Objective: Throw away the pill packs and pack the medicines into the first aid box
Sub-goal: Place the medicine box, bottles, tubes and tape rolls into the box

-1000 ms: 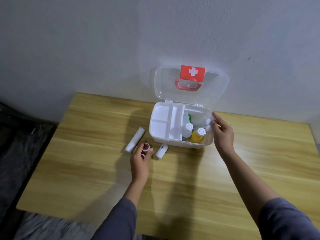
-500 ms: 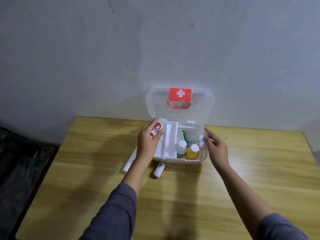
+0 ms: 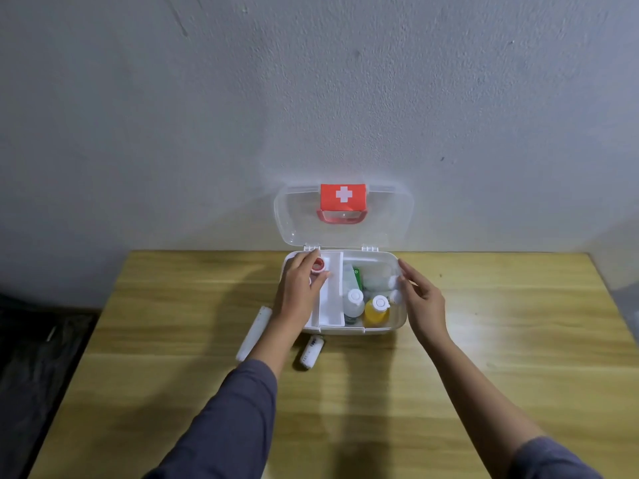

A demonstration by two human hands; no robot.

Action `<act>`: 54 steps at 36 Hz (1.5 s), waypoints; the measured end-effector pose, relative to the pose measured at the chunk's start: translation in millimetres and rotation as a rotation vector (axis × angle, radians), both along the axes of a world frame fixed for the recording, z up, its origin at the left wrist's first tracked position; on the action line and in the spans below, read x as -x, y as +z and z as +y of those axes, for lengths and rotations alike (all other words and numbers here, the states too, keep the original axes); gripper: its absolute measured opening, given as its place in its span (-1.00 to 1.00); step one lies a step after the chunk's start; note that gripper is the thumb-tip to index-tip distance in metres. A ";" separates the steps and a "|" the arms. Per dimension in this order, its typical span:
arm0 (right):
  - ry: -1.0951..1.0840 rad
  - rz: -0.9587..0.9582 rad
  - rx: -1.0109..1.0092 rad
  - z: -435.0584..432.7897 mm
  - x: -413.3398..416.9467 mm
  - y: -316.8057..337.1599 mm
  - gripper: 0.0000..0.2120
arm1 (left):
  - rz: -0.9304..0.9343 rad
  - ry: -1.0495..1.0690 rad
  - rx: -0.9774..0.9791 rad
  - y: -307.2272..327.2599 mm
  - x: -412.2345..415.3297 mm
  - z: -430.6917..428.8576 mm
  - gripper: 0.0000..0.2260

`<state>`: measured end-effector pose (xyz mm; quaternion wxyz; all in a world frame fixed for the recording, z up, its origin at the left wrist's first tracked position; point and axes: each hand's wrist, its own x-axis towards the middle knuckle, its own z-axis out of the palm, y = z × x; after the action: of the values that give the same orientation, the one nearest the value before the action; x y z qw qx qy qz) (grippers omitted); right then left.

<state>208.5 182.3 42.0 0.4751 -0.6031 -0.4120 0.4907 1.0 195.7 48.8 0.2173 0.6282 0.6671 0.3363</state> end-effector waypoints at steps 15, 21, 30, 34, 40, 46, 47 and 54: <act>-0.015 0.004 -0.009 0.3 1.6 -1.0 -0.70 | 0.177 0.072 -0.008 4.7 -0.8 10.1 -0.52; 0.000 -0.003 -0.005 1.9 -0.6 -0.7 -0.70 | 0.248 0.056 0.017 5.3 0.7 3.8 -0.44; 0.006 -0.011 -0.003 2.8 -2.5 0.0 -0.69 | 0.146 0.105 -0.100 0.2 20.3 -33.4 -0.85; 0.012 -0.022 -0.003 3.0 -2.8 -0.5 -0.70 | 0.092 0.106 -0.097 0.9 18.5 -27.1 -0.85; 0.022 -0.047 -0.002 2.4 -3.8 1.1 -0.70 | 0.083 0.111 -0.103 -2.5 19.4 -20.0 -0.84; 0.033 -0.061 0.006 2.7 -5.0 3.3 -0.69 | 0.131 0.134 -0.152 -8.7 21.4 -30.8 -0.79; 0.035 -0.060 0.004 2.9 -5.1 4.2 -0.69 | 0.122 0.134 -0.153 -9.1 21.8 -32.1 -0.79; 0.039 -0.058 0.008 2.6 -4.7 6.8 -0.69 | 0.113 0.130 -0.147 -6.3 23.9 -29.9 -0.79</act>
<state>213.2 184.9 48.8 0.4509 -0.6110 -0.4352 0.4837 -22.9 165.7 42.5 0.1107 0.6157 0.6912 0.3617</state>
